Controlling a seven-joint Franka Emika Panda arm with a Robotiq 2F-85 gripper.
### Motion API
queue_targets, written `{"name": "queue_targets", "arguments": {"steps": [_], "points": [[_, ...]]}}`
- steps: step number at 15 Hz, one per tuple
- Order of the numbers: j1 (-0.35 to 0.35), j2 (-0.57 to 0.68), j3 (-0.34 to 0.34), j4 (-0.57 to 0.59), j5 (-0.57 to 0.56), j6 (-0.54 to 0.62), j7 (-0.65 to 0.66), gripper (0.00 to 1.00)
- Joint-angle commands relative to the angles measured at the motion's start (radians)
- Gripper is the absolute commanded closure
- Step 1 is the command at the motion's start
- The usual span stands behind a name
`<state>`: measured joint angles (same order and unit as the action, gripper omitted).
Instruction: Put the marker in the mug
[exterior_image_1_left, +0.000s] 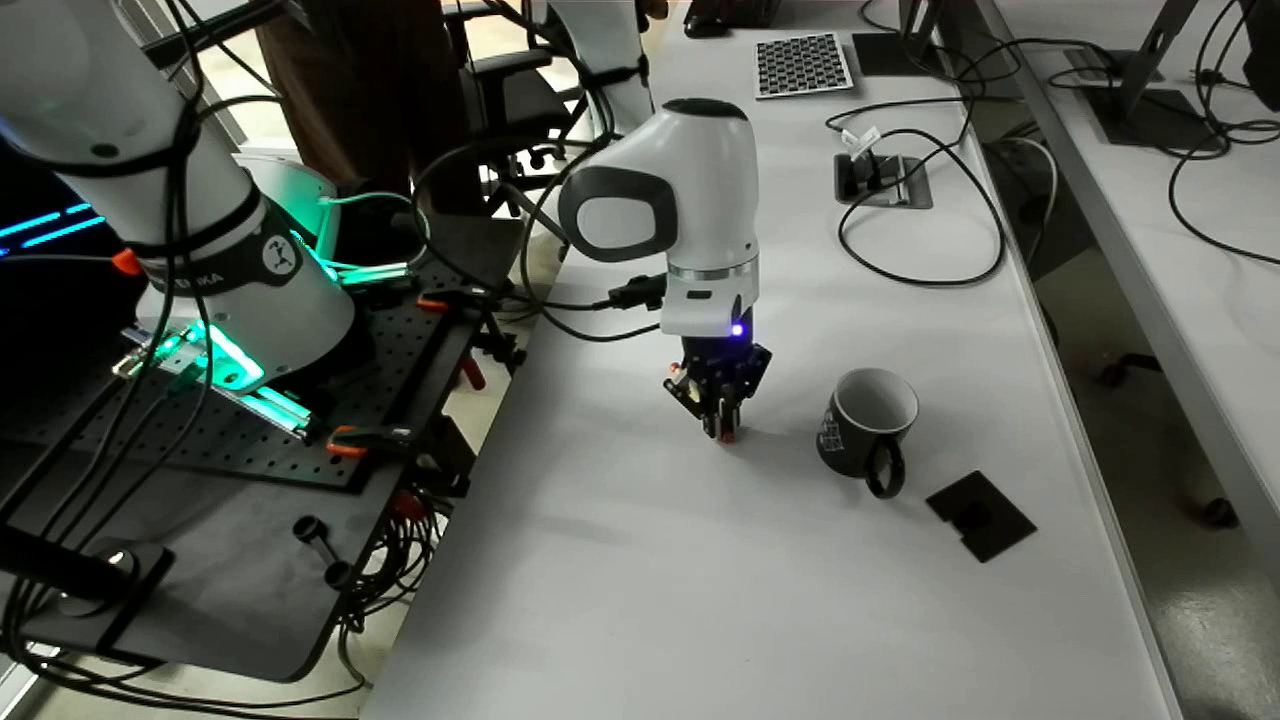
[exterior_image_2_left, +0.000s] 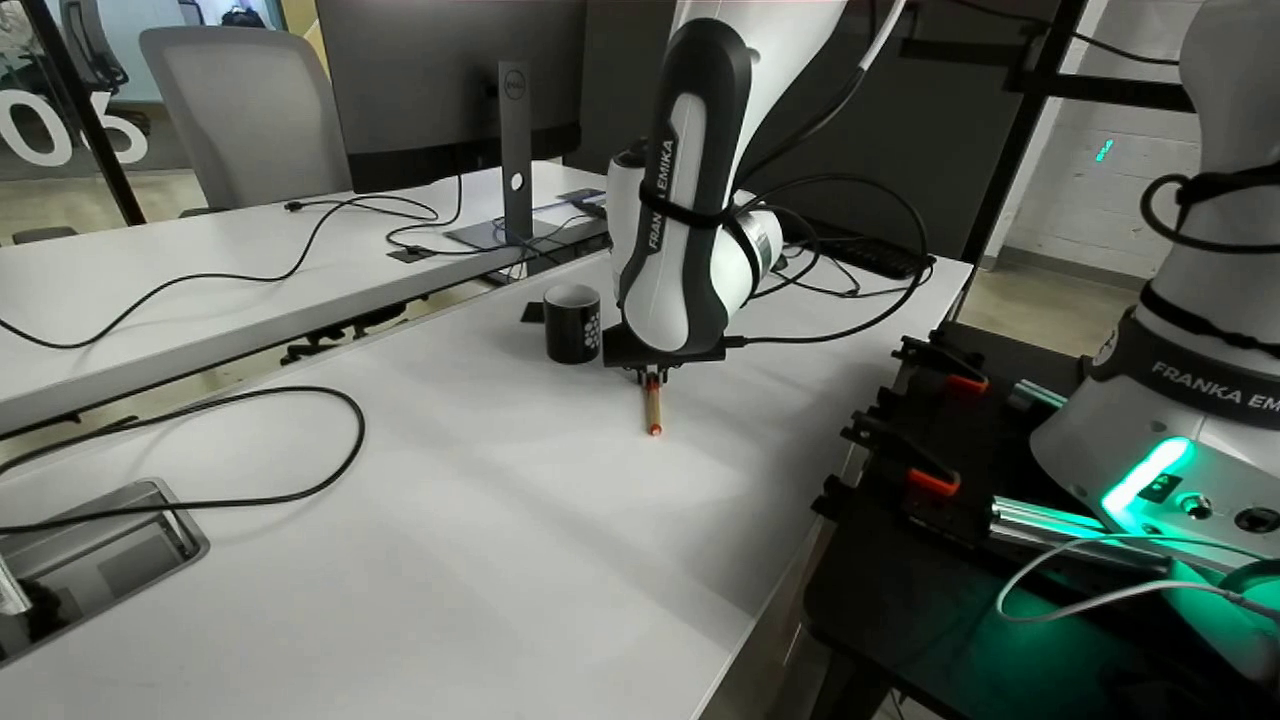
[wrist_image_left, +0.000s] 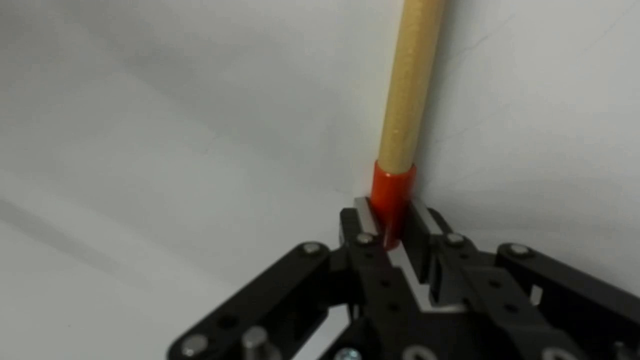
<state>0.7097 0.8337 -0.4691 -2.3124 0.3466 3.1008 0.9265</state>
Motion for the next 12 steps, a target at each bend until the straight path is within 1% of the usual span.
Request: {"name": "queue_targets", "arguments": {"steps": [1, 3, 7, 12], "points": [[-0.004, -0.003, 0.006, -0.004, 0.002, 0.015, 0.020, 0.95], [0.011, -0.018, -0.005, -0.021, 0.001, 0.024, 0.019, 0.95], [0.132, -0.059, -0.107, -0.099, 0.016, 0.072, 0.028, 0.95], [0.329, -0.088, -0.282, -0.178, 0.038, 0.067, 0.033, 0.95]]}}
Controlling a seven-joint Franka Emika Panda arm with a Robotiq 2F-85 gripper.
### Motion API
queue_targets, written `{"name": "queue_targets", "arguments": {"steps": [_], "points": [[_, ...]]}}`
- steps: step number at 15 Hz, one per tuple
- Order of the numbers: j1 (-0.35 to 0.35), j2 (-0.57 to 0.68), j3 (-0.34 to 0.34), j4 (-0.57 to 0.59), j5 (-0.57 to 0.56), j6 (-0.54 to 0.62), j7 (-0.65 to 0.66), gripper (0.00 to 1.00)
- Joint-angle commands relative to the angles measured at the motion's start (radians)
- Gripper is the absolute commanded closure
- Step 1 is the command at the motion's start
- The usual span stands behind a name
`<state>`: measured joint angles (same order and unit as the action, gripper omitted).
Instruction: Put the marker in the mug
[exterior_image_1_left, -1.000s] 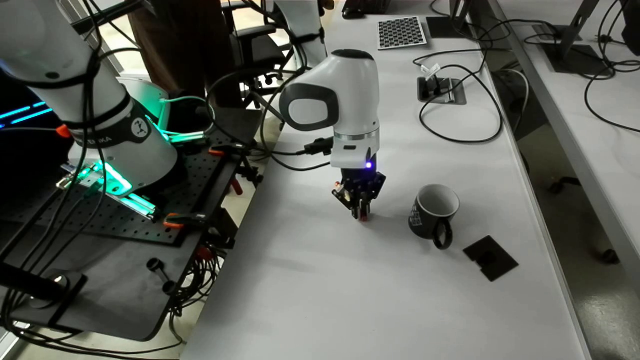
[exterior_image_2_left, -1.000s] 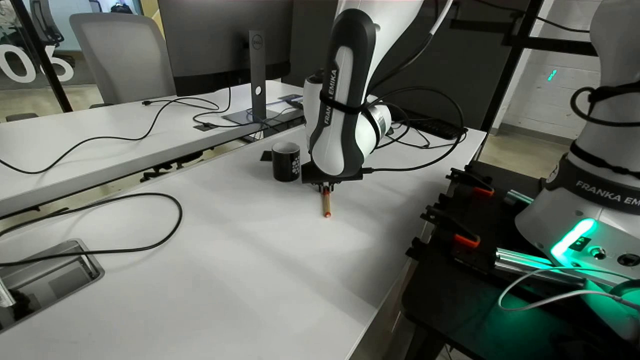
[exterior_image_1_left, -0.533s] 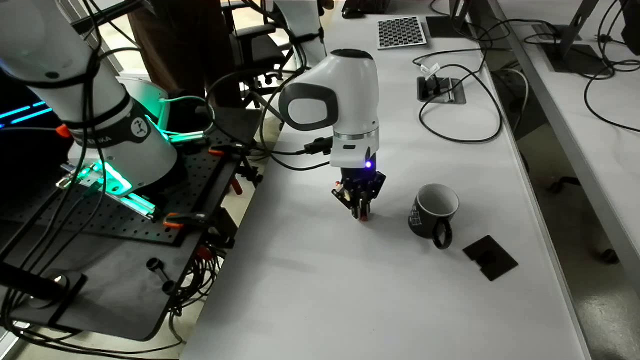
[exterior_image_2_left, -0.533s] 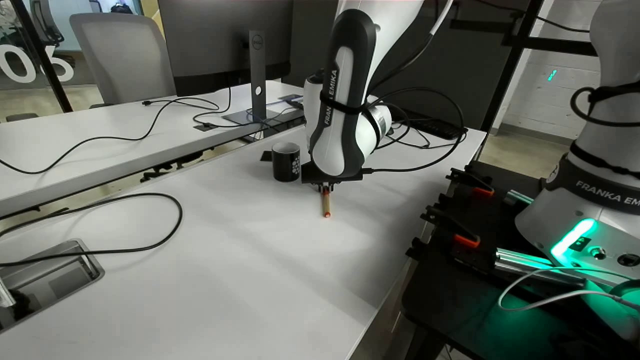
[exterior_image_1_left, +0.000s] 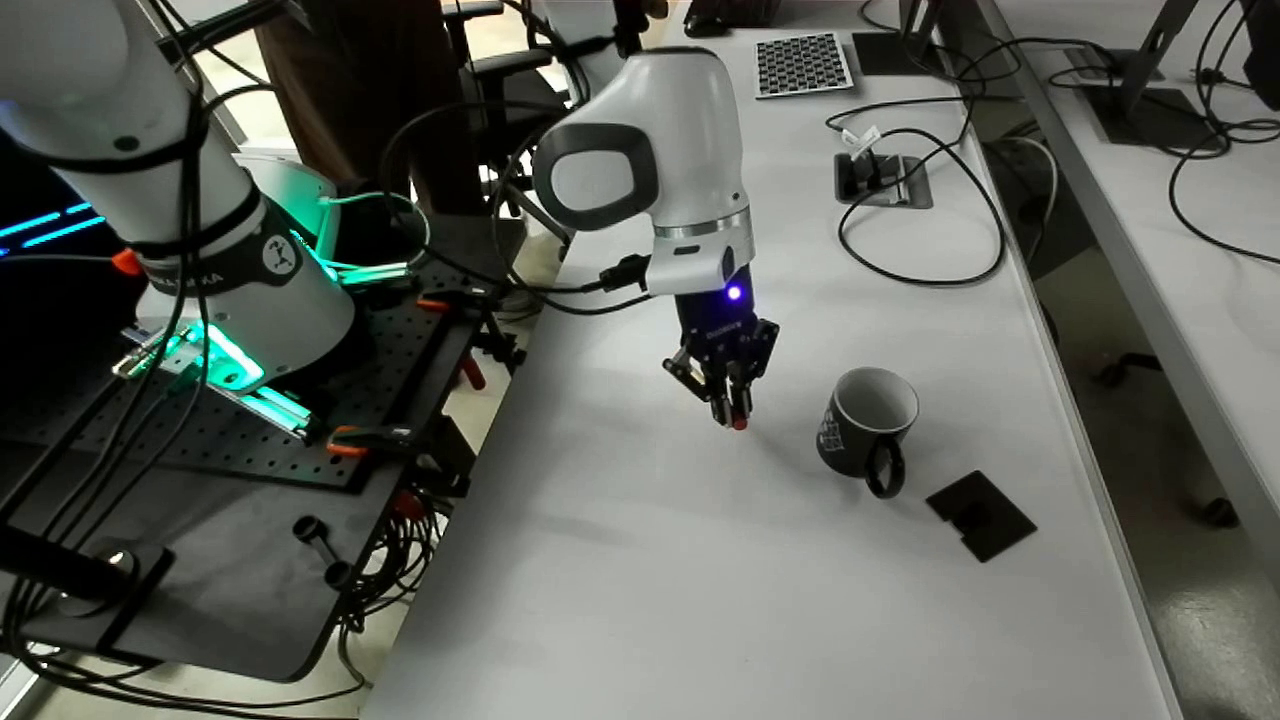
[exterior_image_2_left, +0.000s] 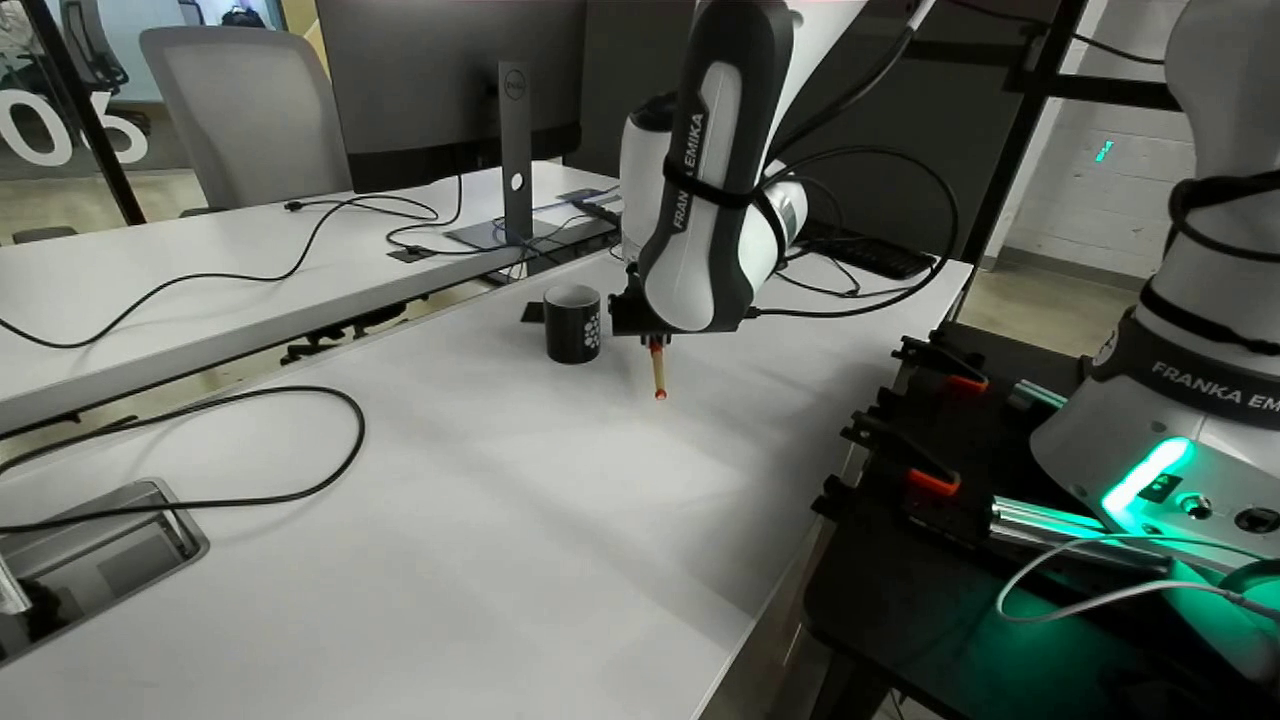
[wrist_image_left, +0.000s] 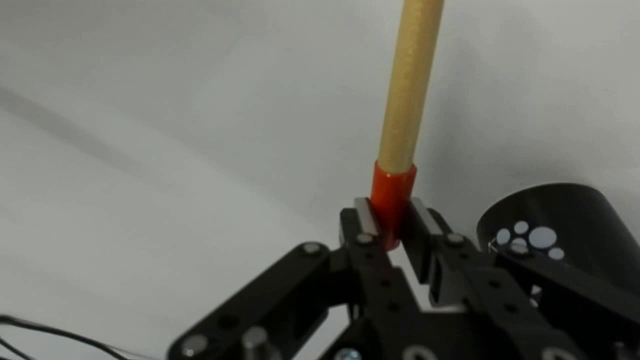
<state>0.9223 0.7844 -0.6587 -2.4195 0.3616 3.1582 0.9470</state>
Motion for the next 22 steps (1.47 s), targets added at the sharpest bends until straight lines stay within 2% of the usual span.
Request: {"name": "queue_targets", "arguments": {"steps": [1, 5, 8, 9, 10, 19, 20, 22], "points": [[0.154, -0.044, -0.125, -0.085, 0.025, 0.008, 0.009, 0.95], [0.285, -0.030, -0.228, -0.111, 0.040, -0.002, 0.012, 0.95], [0.327, -0.027, -0.252, -0.118, 0.045, -0.004, 0.007, 0.95], [0.333, -0.028, -0.252, -0.119, 0.048, -0.003, 0.008, 0.95], [0.299, -0.020, -0.229, -0.099, 0.038, -0.001, -0.005, 0.81], [0.312, -0.020, -0.235, -0.106, 0.040, -0.001, -0.004, 0.81], [0.317, -0.012, -0.240, -0.100, 0.043, 0.001, 0.001, 0.95], [0.327, -0.008, -0.250, -0.091, 0.049, 0.028, 0.007, 0.95]]}}
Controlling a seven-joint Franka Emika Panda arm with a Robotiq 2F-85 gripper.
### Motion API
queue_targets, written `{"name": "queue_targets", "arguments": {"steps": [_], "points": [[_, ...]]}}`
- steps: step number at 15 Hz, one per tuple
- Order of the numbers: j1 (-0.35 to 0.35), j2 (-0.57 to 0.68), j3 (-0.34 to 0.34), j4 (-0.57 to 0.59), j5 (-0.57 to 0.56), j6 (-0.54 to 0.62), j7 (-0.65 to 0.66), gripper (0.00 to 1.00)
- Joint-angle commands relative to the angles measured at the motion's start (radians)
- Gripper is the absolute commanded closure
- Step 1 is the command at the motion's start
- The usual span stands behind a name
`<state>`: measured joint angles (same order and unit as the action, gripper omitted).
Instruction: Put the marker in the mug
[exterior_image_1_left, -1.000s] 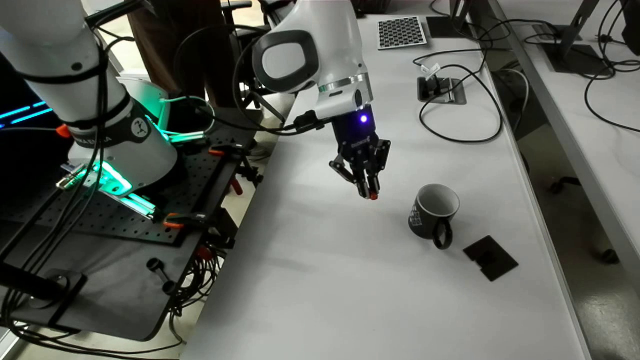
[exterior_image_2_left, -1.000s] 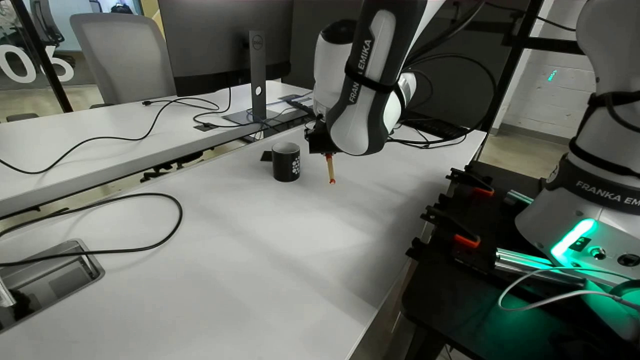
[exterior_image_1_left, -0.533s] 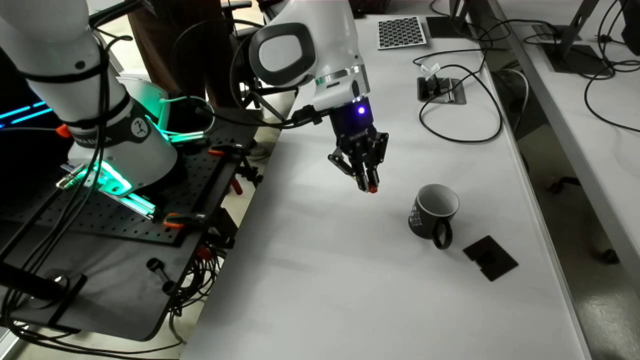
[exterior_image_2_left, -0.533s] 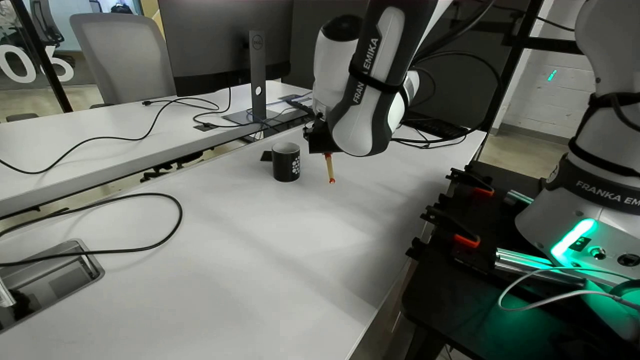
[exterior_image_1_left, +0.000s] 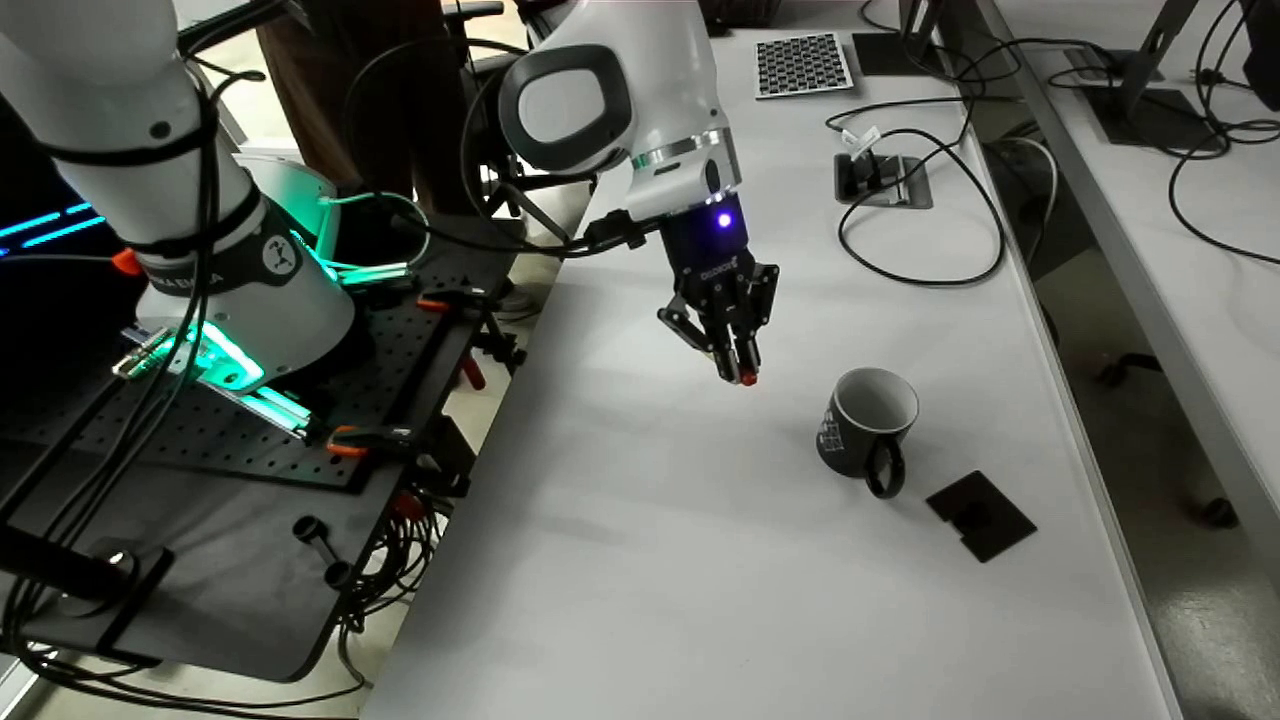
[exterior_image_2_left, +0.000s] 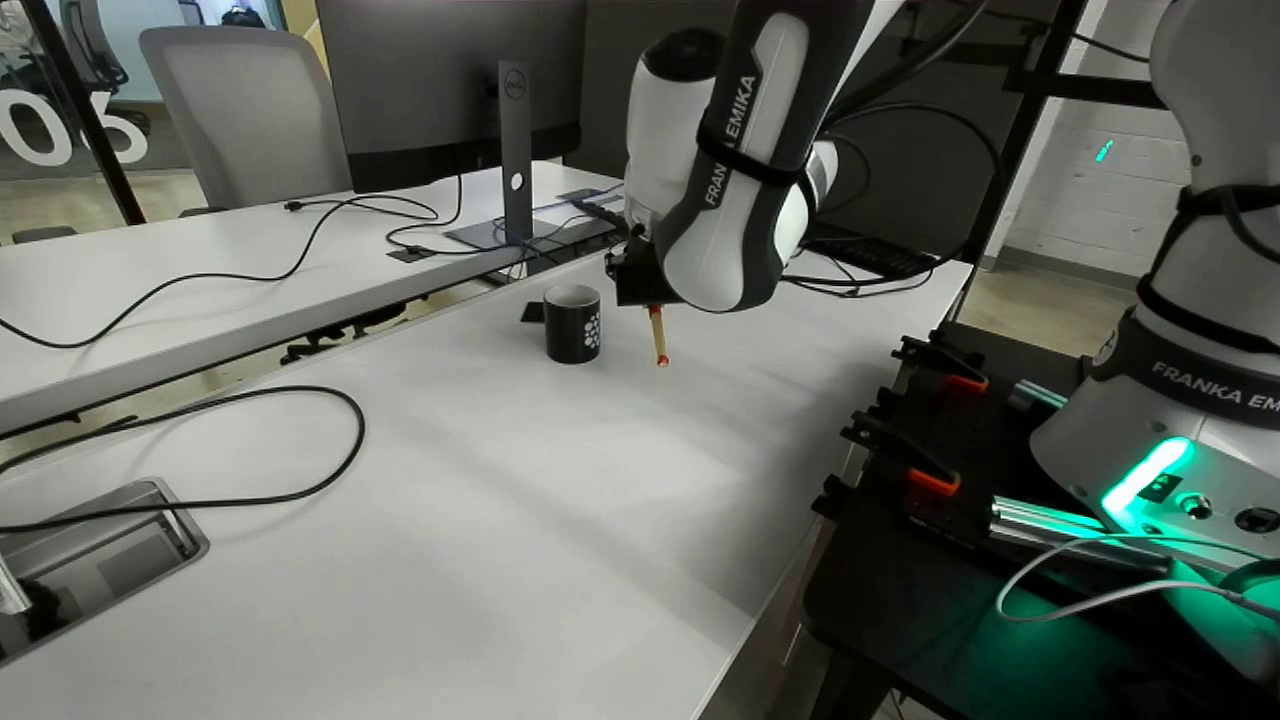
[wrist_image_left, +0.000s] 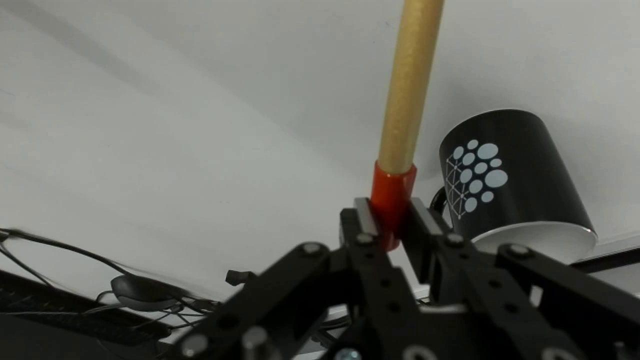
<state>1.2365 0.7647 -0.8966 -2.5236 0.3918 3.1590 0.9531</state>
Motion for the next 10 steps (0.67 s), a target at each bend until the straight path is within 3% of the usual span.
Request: {"name": "queue_targets", "arguments": {"steps": [1, 5, 10], "points": [[0.022, 0.015, -0.022, 0.018, 0.026, 0.048, 0.004, 0.95], [0.057, 0.039, -0.064, 0.030, 0.079, 0.191, -0.011, 0.95], [0.071, 0.096, -0.068, 0.059, 0.228, 0.356, -0.078, 0.95]]}}
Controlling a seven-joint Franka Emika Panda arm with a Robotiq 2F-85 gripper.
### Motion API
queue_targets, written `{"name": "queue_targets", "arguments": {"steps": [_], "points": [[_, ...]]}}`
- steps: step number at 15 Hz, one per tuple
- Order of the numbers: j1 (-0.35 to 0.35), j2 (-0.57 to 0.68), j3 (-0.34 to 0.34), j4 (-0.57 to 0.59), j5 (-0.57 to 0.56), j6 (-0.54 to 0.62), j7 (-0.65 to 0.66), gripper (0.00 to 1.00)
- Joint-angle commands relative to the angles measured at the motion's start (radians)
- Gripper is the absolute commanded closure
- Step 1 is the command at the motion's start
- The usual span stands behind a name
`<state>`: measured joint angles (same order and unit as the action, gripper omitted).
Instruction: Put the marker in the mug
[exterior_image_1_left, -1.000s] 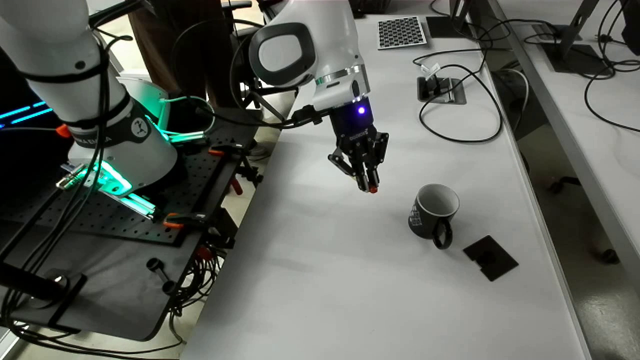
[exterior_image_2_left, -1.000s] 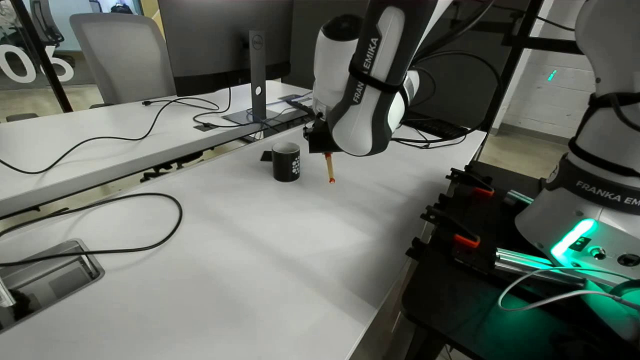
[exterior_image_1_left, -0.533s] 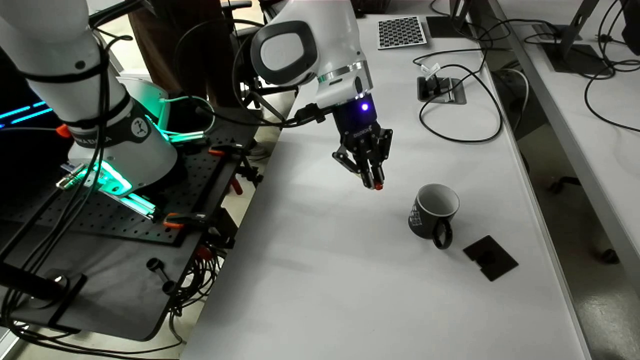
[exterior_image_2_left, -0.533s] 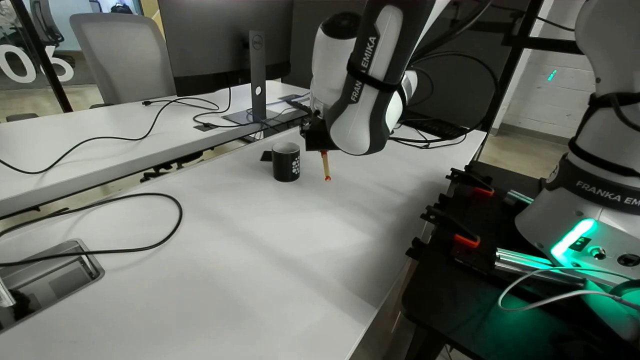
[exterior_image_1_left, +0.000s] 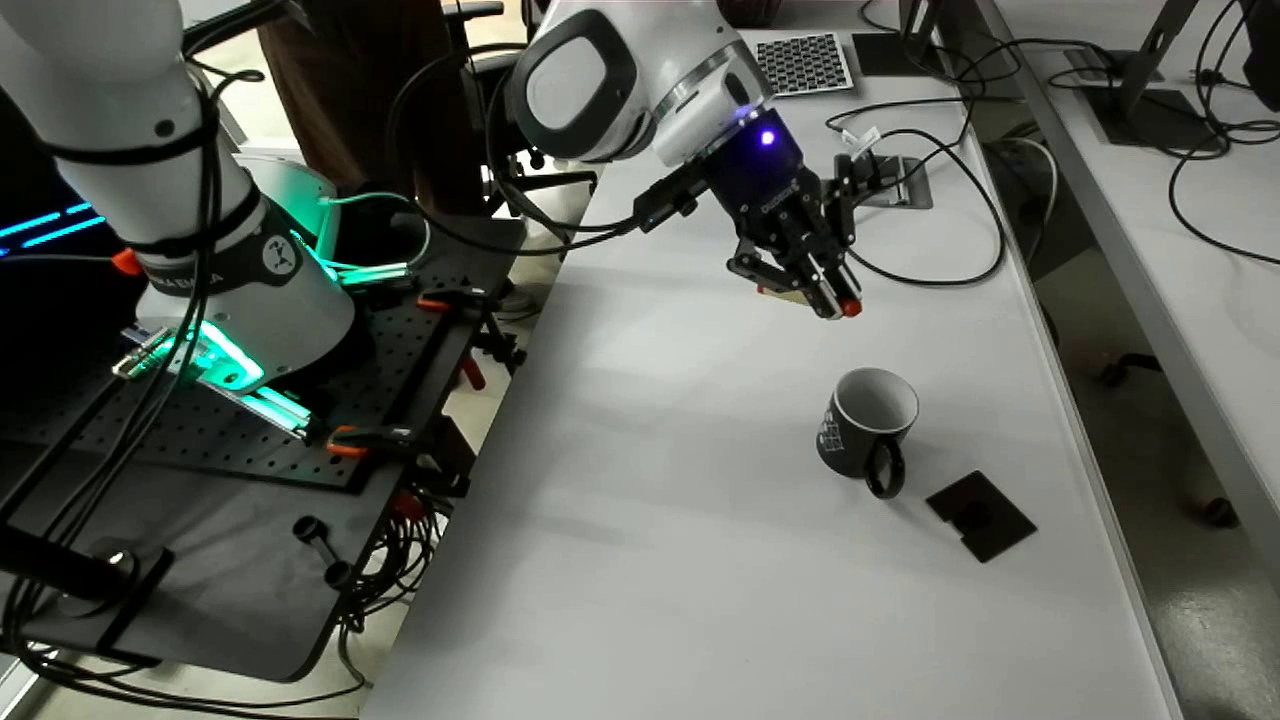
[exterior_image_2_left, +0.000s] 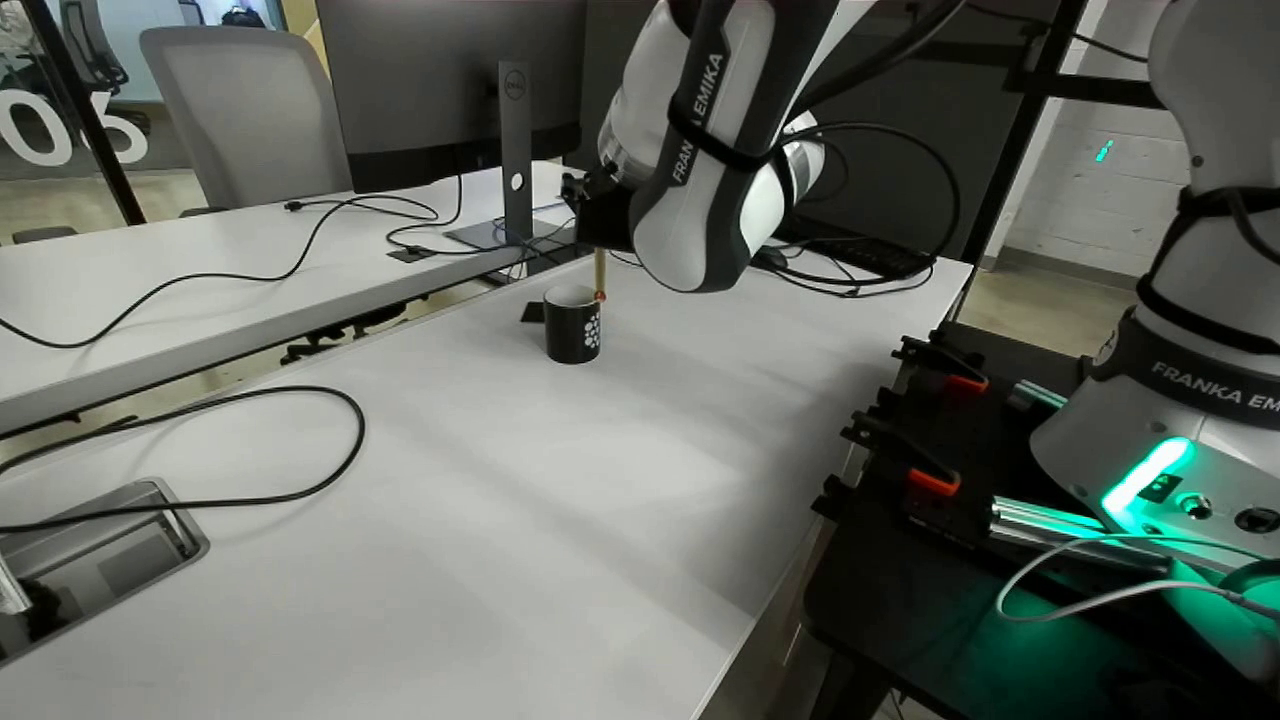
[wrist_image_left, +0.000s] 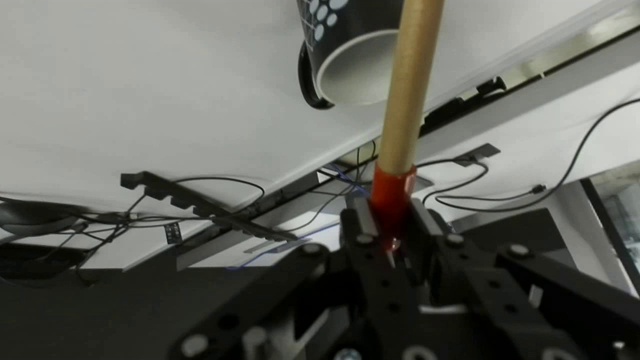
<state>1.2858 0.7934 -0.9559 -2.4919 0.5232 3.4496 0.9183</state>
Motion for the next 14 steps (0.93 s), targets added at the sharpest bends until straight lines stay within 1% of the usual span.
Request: {"name": "queue_targets", "arguments": {"steps": [1, 4, 6, 7, 10, 14], "points": [[0.079, 0.111, -0.066, 0.048, 0.069, 0.022, 0.025, 0.95], [0.106, 0.195, -0.079, 0.084, 0.115, 0.015, 0.065, 0.95], [0.113, 0.227, -0.072, 0.100, 0.131, 0.012, 0.085, 0.95], [0.089, 0.141, -0.058, 0.072, 0.096, 0.011, 0.038, 0.81], [0.102, 0.190, -0.057, 0.087, 0.108, 0.011, 0.065, 0.81], [0.102, 0.202, -0.059, 0.090, 0.112, 0.011, 0.068, 0.81]]}}
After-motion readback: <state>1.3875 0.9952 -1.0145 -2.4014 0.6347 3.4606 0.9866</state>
